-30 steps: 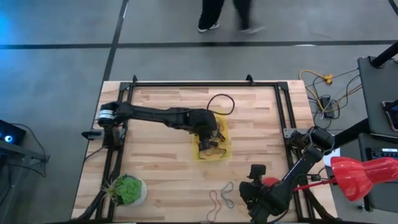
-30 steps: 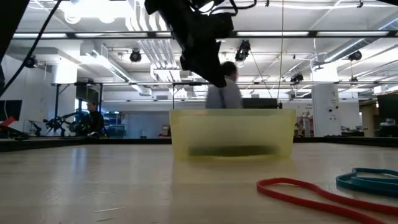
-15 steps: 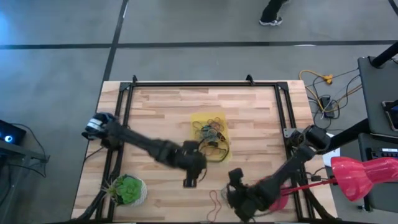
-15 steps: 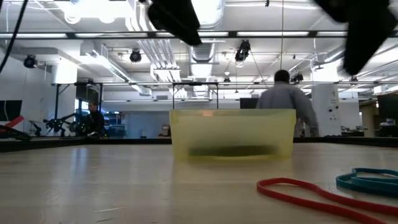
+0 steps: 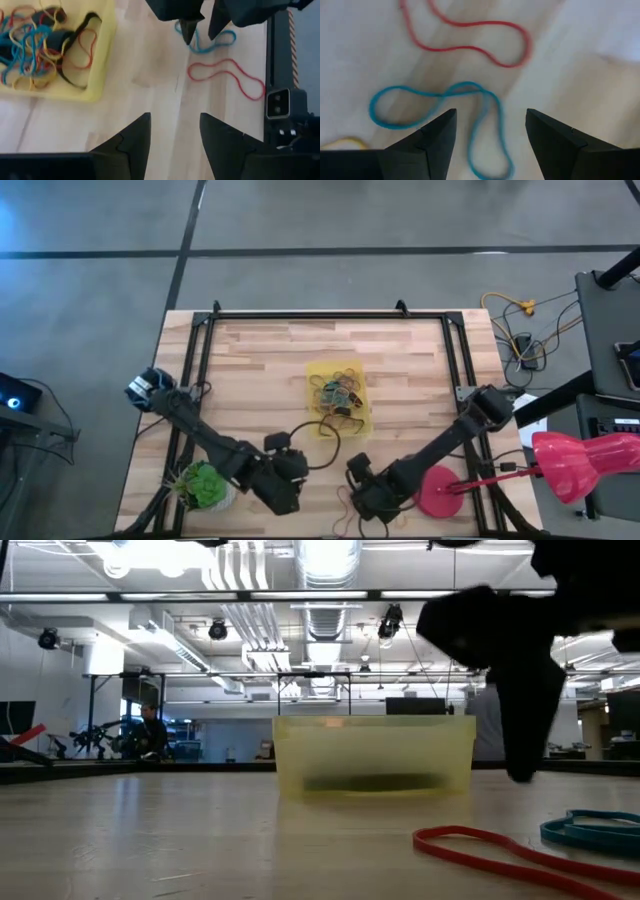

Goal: Pick and place rubber bands into bin
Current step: Put the blue rubber band into the yellow bin

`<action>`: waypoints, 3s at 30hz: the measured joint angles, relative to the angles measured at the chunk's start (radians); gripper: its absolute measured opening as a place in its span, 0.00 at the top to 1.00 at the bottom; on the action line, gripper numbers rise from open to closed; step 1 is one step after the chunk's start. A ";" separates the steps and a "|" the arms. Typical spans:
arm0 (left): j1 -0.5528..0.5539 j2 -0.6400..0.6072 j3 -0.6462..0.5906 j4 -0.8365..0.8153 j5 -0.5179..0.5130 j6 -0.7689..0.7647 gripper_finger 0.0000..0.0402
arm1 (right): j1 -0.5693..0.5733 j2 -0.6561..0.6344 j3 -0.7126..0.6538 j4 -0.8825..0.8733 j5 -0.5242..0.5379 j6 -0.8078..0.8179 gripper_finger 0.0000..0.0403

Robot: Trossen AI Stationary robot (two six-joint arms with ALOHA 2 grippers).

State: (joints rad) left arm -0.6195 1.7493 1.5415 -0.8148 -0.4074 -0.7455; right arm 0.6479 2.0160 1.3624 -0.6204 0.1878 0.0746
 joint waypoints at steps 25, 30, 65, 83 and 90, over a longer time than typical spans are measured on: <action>-0.032 -0.003 -0.011 -0.014 -0.022 -0.034 0.62 | -0.173 0.090 0.007 0.034 -0.316 0.082 0.62; -0.032 -0.003 -0.011 -0.025 -0.022 -0.034 0.62 | -0.104 0.090 0.006 0.033 -0.163 0.105 0.65; -0.032 -0.003 -0.010 -0.032 -0.039 -0.034 0.62 | 0.019 0.088 -0.002 -0.008 -0.107 0.482 0.96; -0.030 -0.056 -0.010 -0.039 -0.135 0.000 0.62 | -0.062 -0.240 0.130 -0.344 0.272 0.680 0.98; -0.030 -0.083 -0.009 -0.042 -0.170 -0.003 0.62 | -0.247 -0.363 0.135 -0.363 0.393 0.616 0.98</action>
State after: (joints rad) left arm -0.6491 1.6658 1.5326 -0.8565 -0.5776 -0.7487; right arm 0.4004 1.6533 1.4972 -0.9837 0.5805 0.6901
